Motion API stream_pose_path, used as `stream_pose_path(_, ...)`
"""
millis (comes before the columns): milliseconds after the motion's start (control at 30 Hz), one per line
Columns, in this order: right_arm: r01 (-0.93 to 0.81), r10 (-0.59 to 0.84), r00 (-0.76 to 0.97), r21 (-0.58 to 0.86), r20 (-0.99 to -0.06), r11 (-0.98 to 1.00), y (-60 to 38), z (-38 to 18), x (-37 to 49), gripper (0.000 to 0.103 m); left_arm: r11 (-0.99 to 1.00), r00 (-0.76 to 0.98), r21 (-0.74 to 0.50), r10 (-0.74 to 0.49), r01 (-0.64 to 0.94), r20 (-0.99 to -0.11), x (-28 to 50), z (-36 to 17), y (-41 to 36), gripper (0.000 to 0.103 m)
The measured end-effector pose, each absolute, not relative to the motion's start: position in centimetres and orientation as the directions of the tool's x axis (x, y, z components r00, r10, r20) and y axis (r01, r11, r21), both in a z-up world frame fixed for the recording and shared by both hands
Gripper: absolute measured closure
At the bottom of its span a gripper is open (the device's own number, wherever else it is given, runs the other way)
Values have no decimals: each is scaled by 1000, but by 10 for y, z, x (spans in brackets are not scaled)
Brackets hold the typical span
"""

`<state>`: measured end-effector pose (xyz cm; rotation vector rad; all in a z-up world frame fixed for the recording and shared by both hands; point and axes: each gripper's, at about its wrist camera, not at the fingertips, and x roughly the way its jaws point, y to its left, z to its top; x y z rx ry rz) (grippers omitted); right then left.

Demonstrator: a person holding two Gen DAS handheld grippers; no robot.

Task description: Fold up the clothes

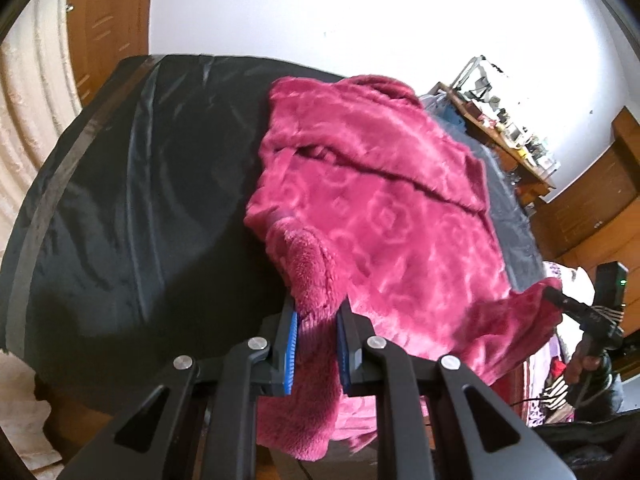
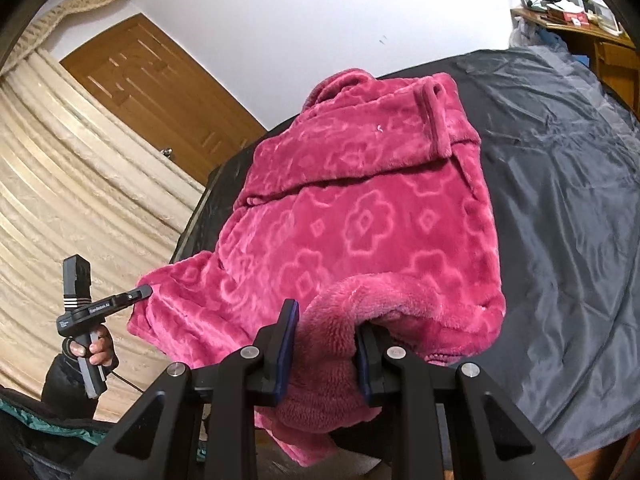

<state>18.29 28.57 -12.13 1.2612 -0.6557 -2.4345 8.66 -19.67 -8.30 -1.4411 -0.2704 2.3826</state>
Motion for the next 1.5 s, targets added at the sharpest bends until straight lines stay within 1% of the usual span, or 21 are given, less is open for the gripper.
stream_pose_path(233, 74, -462, -608, 533, -646, -843, 290, -102, 156, 76, -894, -448, -421, 443, -155, -777, 55, -58, -200, 85)
stream_pose_path(433, 56, -419, -664, 518, -619, -854, 305, -82, 122, 76, -862, -470, -497, 481, -100, -740, -1, -44, -201, 85)
stream_pose_path(667, 32, -355, -726, 488, -588, -872, 323, -52, 61, 76, -845, -498, -526, 499, -98, -709, -75, -22, -191, 85)
stream_pose_path(800, 3, -313, -753, 472, -578, -881, 334, -40, 26, 76, -837, -505, -541, 503, -82, -701, -118, -19, -189, 85)
stream_pose_path(1033, -74, -244, -762, 456, -599, -887, 352, -46, -44, 76, -822, -464, -569, 507, -6, -727, -203, -47, -186, 85)
stream_pose_path(1367, -210, -168, -689, 415, -705, -885, 368, -99, -109, 76, -836, -356, -543, 485, 80, -799, -286, -115, -167, 84)
stream_pose_path(1500, -265, -151, -650, 409, -745, -873, 377, -122, -124, 76, -847, -316, -518, 461, 123, -829, -304, -144, -162, 79)
